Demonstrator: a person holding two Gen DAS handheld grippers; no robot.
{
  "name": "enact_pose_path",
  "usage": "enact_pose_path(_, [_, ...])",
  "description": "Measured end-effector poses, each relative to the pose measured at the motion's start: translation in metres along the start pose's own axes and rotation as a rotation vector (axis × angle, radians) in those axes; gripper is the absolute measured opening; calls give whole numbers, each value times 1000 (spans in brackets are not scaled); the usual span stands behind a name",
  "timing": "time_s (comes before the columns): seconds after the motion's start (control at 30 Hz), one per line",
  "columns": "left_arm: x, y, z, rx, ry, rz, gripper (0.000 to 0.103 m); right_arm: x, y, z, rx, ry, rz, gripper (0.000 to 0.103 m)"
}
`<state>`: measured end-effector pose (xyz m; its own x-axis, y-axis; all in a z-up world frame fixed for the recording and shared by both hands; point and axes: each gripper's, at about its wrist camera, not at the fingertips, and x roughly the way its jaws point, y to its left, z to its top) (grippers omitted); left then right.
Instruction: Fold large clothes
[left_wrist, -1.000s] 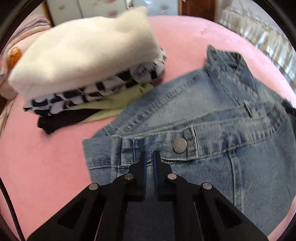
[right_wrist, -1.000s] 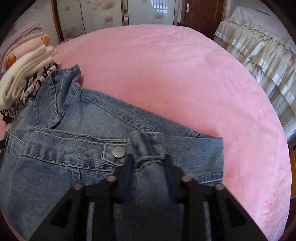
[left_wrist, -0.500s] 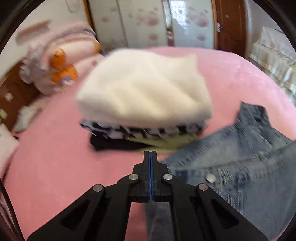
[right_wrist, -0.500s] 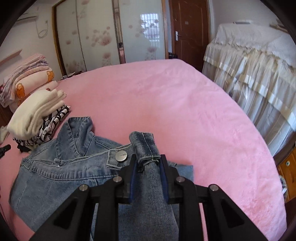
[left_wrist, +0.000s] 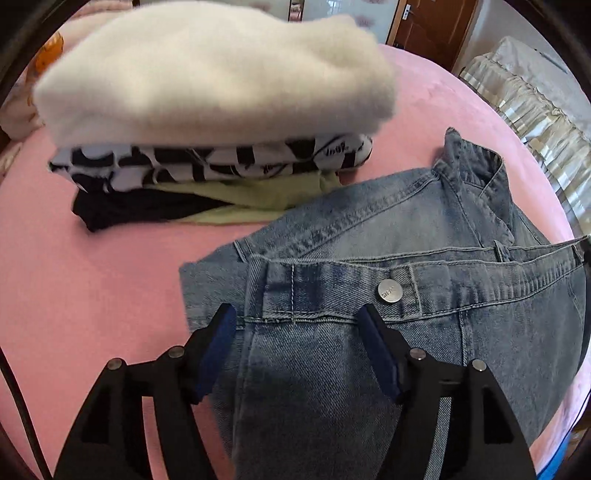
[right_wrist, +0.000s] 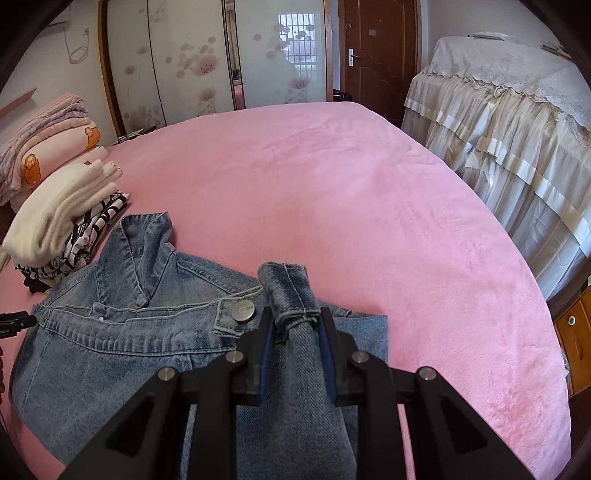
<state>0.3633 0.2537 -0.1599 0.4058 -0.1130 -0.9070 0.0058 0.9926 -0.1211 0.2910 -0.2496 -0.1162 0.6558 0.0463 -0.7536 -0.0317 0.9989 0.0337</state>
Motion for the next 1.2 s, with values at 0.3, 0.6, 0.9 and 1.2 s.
enact_pose_path(0.3, [4, -10, -3, 61, -44, 28, 26, 16, 0, -7, 3, 49, -21, 22])
enact_pose_path(0.6, [-73, -41, 7, 76, -356, 163, 19, -19, 2, 3, 4, -71, -9, 22])
enact_pose_path(0.9, [-32, -50, 38, 75, -371, 246, 19, 27, 7, 29, 25, -66, -70, 22])
enact_pose_path(1.2, [41, -35, 34, 51, -271, 270, 38, 113, 5, 8, 26, 101, -148, 28])
